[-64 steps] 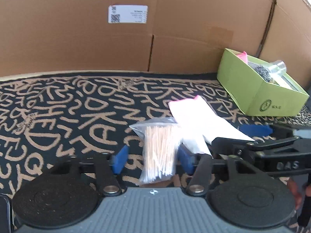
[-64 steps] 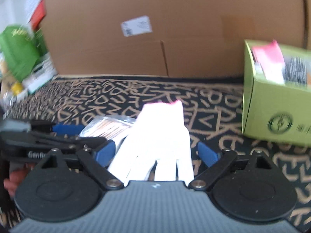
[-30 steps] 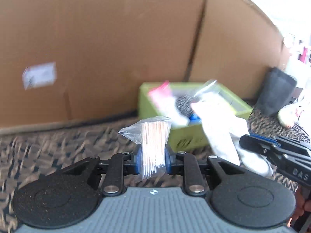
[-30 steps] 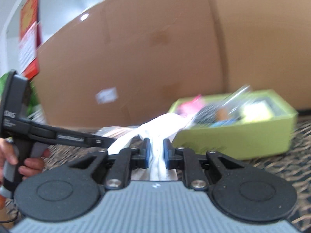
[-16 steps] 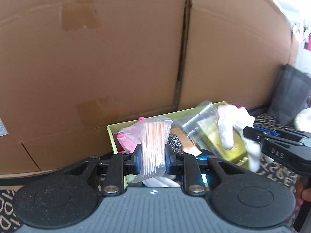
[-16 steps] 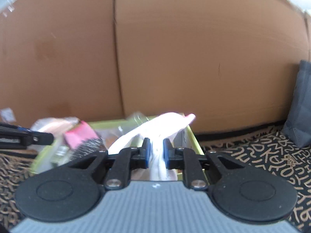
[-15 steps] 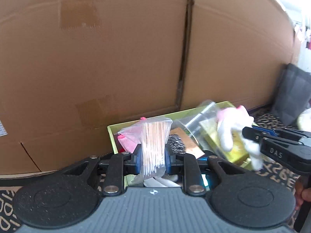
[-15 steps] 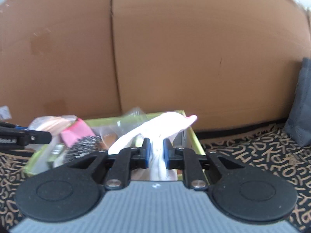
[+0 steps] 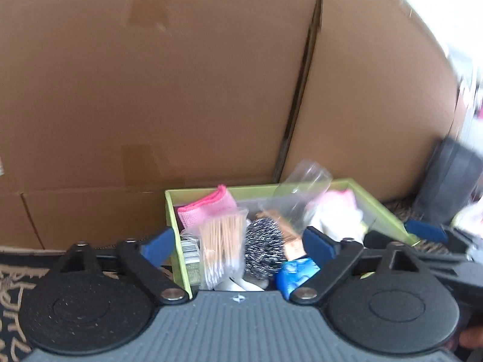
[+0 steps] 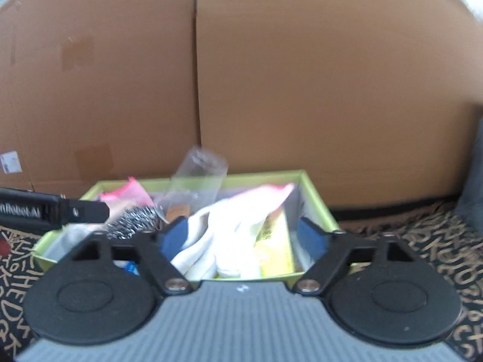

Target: Organize objects

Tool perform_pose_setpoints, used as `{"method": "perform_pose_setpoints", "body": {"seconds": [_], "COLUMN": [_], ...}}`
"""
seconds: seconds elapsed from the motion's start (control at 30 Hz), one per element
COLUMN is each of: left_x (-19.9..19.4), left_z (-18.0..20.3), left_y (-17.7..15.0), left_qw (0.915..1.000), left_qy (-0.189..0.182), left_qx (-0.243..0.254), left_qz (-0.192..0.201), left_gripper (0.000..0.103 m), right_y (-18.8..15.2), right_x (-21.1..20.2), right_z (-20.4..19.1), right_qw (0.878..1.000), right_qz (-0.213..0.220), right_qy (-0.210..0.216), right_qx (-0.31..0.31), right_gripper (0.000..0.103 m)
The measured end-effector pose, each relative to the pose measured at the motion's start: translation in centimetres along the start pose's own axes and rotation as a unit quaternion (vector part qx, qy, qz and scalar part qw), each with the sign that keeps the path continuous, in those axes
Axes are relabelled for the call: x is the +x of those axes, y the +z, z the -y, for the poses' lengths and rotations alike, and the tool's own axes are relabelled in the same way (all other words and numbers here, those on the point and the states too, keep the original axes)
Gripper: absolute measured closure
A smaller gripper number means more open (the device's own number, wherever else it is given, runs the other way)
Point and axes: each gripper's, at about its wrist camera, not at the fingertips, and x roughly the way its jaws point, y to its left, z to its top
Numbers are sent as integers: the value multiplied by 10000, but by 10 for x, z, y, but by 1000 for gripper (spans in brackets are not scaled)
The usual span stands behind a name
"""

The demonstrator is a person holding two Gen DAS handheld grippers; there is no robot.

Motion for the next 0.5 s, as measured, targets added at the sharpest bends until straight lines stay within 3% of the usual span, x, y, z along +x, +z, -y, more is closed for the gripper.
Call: {"method": "perform_pose_setpoints", "body": {"seconds": [0.03,0.1,0.27,0.4,0.5], "left_x": [-10,-29,-83,-104,-104], "left_z": [0,3,24,37,40], "left_y": [-2,-8,-33,-54,-68], "left_qw": [10000,9999,9987,9939,9912], "left_qy": [-51,-56,492,1069,1250], "left_qx": [-58,-154,92,229,129], "left_qz": [4,10,85,-150,-404], "left_gripper": [4,3,2,0,0], "right_y": [1,-4,-20,-33,-39], "right_x": [-14,-40,-91,-115,-124], "right_z": [1,0,-12,-22,-25], "right_qw": [9998,9990,9983,9991,9986], "right_qz": [117,231,1,-321,-530], "right_qy": [81,251,527,289,22], "right_qx": [111,277,236,34,-63], "right_gripper": [0,0,0,0,0]}}
